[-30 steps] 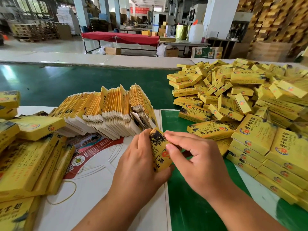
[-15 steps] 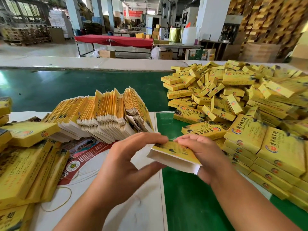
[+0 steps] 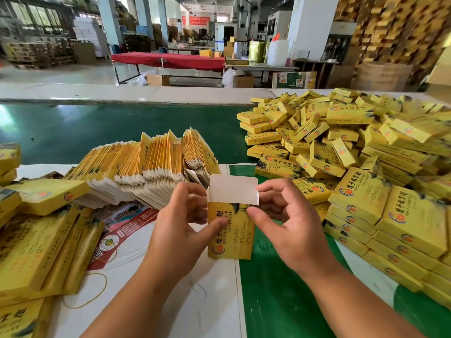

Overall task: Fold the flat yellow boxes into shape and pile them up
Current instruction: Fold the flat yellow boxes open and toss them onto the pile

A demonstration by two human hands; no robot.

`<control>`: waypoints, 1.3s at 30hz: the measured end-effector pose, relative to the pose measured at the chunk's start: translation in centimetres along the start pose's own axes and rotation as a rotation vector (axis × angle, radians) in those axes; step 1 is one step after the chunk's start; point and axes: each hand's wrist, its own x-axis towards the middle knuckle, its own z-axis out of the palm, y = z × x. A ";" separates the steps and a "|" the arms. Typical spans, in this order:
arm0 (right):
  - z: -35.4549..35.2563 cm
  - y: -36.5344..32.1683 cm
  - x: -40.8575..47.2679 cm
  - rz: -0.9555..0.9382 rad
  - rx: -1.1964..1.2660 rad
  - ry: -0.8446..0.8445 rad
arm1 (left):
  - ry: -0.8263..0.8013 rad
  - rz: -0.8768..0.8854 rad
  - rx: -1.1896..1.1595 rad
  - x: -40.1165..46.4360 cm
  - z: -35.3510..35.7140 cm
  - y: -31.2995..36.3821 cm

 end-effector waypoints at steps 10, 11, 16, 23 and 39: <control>-0.5 0.0 0.2 0.037 -0.046 -0.038 | -0.009 0.183 -0.047 -0.3 0.1 0.0; -0.5 0.0 0.2 0.042 -0.046 -0.051 | -0.013 0.196 -0.037 -0.3 0.1 0.0; -0.3 -0.1 0.5 -0.023 -0.071 -0.112 | -0.125 0.222 0.080 0.0 -0.4 -0.1; 0.0 -0.7 0.8 -0.125 -0.130 -0.113 | -0.055 0.256 0.188 0.2 -0.3 0.4; -0.4 0.4 0.4 0.003 0.036 -0.098 | -0.132 0.079 -0.224 -0.3 -0.2 0.1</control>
